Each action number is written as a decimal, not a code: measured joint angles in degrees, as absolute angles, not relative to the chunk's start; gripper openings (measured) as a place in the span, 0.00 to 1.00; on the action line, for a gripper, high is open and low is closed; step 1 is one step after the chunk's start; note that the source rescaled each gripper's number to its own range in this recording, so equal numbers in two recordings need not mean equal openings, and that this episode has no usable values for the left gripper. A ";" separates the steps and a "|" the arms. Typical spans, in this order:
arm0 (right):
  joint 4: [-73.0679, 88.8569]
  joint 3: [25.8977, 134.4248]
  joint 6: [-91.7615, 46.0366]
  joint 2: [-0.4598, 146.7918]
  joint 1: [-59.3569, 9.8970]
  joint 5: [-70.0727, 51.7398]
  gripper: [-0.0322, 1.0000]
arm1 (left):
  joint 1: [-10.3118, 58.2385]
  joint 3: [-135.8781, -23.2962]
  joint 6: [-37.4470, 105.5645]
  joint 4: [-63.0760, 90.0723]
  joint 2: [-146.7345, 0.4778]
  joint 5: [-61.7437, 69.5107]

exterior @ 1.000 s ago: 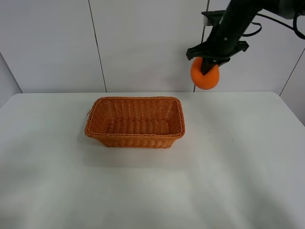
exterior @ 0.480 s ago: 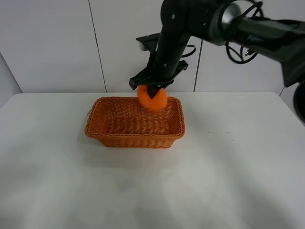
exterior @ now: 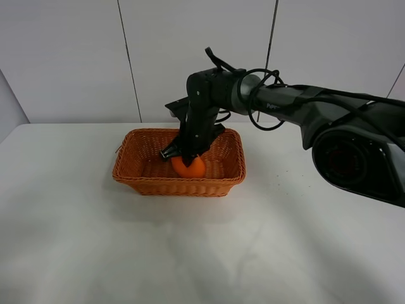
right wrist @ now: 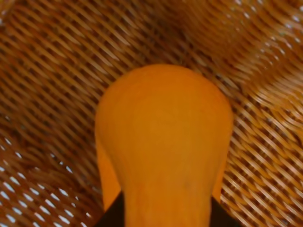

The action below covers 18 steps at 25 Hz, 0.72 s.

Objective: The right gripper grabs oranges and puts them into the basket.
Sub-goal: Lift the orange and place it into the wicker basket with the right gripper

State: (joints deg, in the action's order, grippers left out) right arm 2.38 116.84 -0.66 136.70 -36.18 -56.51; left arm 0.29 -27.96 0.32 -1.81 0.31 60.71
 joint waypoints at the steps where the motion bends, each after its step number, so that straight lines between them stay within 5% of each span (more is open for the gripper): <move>1: 2.55 116.84 -0.66 136.70 -36.18 -56.37 0.03 | 0.29 -27.96 0.32 -1.81 0.31 60.71; 3: 2.83 116.84 -0.66 136.70 -36.18 -56.30 0.14 | 0.29 -27.96 0.32 -1.81 0.31 60.71; 7: 3.25 116.84 -0.66 136.70 -36.18 -57.13 0.76 | 0.29 -27.96 0.32 -1.81 0.31 60.71; 9: 3.37 116.91 -0.66 136.65 -36.18 -57.84 0.92 | 0.29 -27.96 0.32 -1.81 0.31 60.71; 18: 3.02 131.63 0.00 133.76 -36.18 -68.91 1.00 | 0.29 -27.96 0.32 -1.81 0.31 60.71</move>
